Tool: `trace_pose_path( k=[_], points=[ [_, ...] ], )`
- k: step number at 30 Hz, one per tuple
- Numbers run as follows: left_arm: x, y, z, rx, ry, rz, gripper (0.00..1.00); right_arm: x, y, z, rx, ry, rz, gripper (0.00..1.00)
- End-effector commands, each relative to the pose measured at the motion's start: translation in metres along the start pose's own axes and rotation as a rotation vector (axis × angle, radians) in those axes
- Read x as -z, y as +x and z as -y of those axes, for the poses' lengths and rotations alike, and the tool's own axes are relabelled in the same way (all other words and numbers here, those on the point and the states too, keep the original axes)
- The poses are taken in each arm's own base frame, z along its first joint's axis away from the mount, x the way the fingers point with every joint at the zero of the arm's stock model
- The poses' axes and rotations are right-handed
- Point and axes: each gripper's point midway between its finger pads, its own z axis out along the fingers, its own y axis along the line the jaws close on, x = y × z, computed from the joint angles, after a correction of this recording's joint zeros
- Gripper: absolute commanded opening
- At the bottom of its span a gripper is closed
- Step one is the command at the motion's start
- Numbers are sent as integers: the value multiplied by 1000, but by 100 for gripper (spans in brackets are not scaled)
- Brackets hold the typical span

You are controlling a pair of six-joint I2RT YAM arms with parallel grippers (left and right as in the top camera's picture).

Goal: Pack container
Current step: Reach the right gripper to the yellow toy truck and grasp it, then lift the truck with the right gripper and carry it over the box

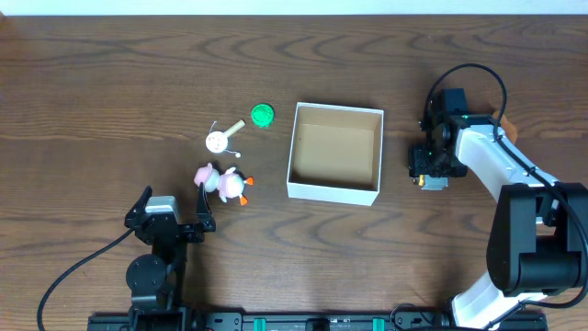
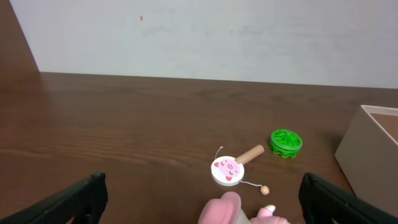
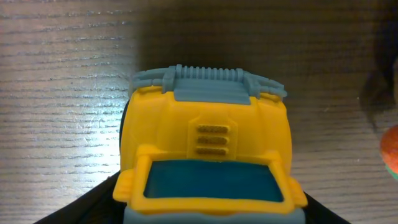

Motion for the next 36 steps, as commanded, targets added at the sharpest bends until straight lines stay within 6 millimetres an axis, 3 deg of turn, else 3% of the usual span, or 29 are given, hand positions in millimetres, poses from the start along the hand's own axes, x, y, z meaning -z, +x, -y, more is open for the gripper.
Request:
trace_pose_path(
  k=[1, 6, 17, 21, 27, 31, 36],
  points=[
    [-1, 16, 1, 1, 5, -54, 98, 2, 1, 0, 9, 10, 3, 63],
    [-1, 16, 1, 1, 5, -54, 98, 24, -8, 0, 3, 5, 73, 57],
    [-1, 16, 1, 1, 5, -54, 98, 113, -16, -4, 0, -24, 307, 51],
    [-1, 16, 1, 1, 5, -54, 98, 147, -11, -24, 35, -60, 398, 51],
    [-1, 16, 1, 1, 5, -54, 98, 191, 6, -72, 62, -169, 507, 50],
    [-1, 16, 1, 1, 5, -54, 98, 203, 15, -107, 75, -246, 531, 51],
    [-1, 16, 1, 1, 5, -54, 98, 203, 19, -144, 90, -310, 532, 51]
  ],
)
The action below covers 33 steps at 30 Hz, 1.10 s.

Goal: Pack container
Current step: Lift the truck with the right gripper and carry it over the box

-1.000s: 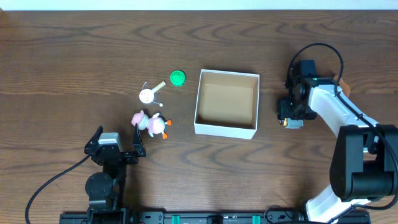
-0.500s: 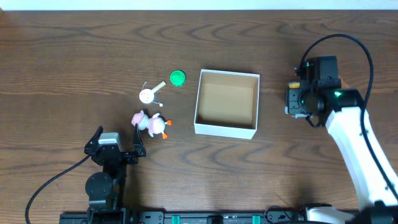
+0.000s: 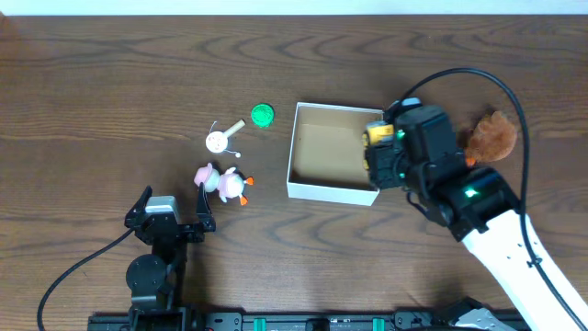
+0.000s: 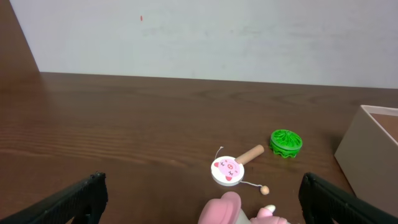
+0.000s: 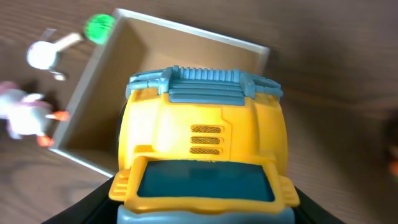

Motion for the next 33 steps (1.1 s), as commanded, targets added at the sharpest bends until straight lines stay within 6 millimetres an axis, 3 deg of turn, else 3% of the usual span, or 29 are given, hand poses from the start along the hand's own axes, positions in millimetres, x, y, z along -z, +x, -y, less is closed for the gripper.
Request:
trace_pose_path(
  k=[1, 9, 15, 26, 33],
  points=[
    [-1, 16, 1, 1, 5, -54, 98, -10, 2, -20, -61, -26, -6, 51],
    [-1, 16, 1, 1, 5, -54, 98, -60, 15, -58, -9, -61, -69, 51],
    [-1, 16, 1, 1, 5, -54, 98, -86, 33, -61, 12, -36, -144, 51],
    [-1, 16, 1, 1, 5, -54, 98, -82, 66, -44, 31, 29, -279, 52],
    [-1, 16, 1, 1, 5, -54, 98, -80, 73, -40, 37, 47, -309, 52]
  ],
)
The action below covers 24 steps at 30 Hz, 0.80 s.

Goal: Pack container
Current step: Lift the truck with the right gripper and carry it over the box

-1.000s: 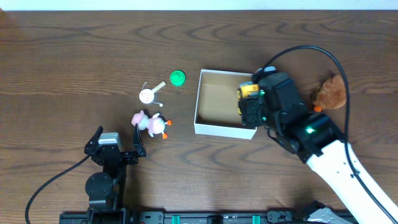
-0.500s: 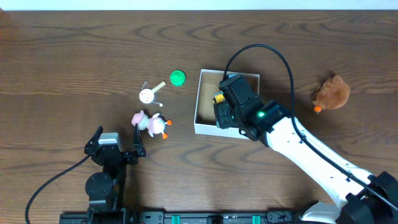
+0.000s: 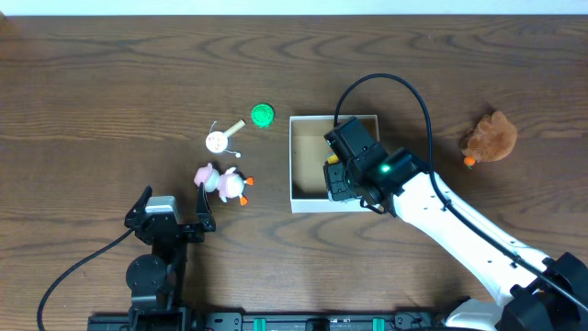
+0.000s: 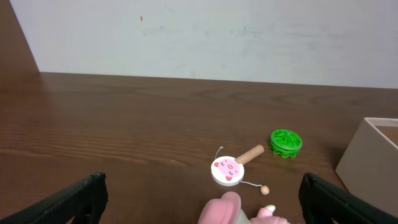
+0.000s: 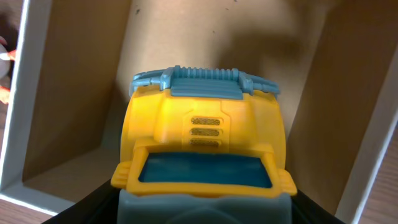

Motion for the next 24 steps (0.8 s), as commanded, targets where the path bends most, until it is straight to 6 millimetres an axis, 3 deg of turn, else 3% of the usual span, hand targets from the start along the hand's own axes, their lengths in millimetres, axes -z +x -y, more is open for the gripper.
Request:
trace_pose_path(
  k=[1, 18, 24],
  points=[
    [-1, 16, 1, 1, 5, -54, 98, 2, 2, 0, -5, 9, -2, 52],
    [-1, 16, 1, 1, 5, -54, 98, 18, -30, -7, 54, -36, 131, 53],
    [-1, 16, 1, 1, 5, -54, 98, 22, -49, 16, 224, 129, 214, 54]
  ],
)
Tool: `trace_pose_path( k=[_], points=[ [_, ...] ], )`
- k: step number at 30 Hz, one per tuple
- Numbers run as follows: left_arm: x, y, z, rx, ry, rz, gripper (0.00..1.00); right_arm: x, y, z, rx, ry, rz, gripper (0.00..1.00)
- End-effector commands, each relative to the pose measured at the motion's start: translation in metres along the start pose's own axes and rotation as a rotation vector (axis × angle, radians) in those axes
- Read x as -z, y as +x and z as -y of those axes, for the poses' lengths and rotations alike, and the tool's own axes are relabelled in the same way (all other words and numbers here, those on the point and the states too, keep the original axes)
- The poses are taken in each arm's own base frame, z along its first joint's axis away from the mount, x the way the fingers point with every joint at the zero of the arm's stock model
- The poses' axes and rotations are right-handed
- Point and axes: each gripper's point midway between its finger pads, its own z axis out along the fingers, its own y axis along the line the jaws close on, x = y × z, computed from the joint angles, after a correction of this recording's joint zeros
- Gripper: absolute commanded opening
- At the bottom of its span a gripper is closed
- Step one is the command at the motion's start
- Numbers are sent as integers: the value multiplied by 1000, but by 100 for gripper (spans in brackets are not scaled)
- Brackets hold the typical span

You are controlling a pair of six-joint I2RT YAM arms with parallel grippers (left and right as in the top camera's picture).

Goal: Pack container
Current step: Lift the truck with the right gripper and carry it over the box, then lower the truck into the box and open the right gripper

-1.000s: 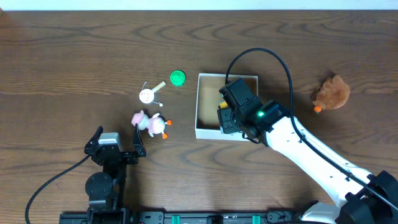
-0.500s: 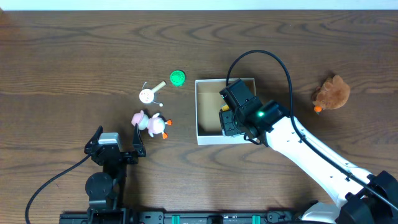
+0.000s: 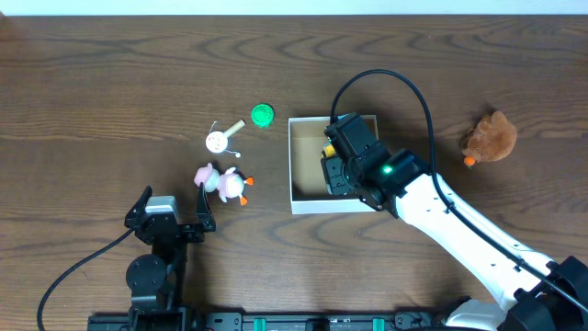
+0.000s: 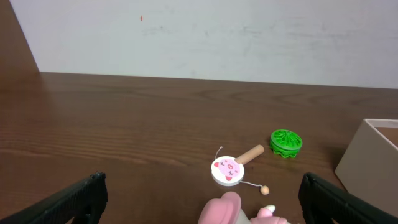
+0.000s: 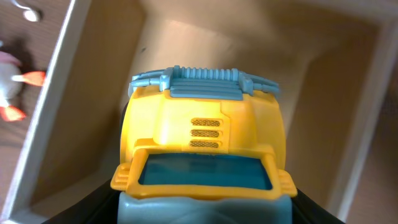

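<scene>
A yellow and blue toy truck (image 5: pixel 205 143) fills the right wrist view, with my right gripper (image 3: pixel 333 165) shut on it inside the white cardboard box (image 3: pixel 296 164). The box walls (image 5: pixel 62 118) rise around the truck. On the table left of the box lie a green round toy (image 3: pixel 263 115), a white pig drum with a stick (image 3: pixel 219 140) and a pink duck plush (image 3: pixel 222 183). A brown plush (image 3: pixel 489 138) rests at the right. My left gripper (image 4: pixel 199 205) stands open near the front edge, the pink plush (image 4: pixel 227 208) just ahead of it.
The right arm reaches from the front right across the table to the box, its black cable (image 3: pixel 386 87) looping above it. In the left wrist view a pale wall (image 4: pixel 205 37) backs the dark wooden table.
My right gripper with the truck has shifted slightly toward the far side inside the box. The left arm and the loose toys are unchanged.
My right gripper was shut on the yellow truck on the table right of the box. Later it held the truck above the box's right wall, uncovering the brown plush. Then the truck was inside the box, where it stays now.
</scene>
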Motion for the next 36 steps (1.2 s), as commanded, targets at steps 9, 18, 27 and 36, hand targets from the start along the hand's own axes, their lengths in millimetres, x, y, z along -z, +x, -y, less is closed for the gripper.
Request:
trace_pose_path(
  k=[9, 18, 27, 36],
  points=[
    [-1, 16, 1, 1, 5, -54, 98, 14, -35, 12, 508, 107, 124, 55],
    [-1, 16, 1, 1, 5, -54, 98, 14, -40, 6, 556, 82, 150, 63],
    [-1, 16, 1, 1, 5, -54, 98, 13, -39, 3, 686, 73, 147, 58],
    [-1, 16, 1, 1, 5, -54, 98, 9, -38, 5, 718, 79, 136, 51]
  ],
)
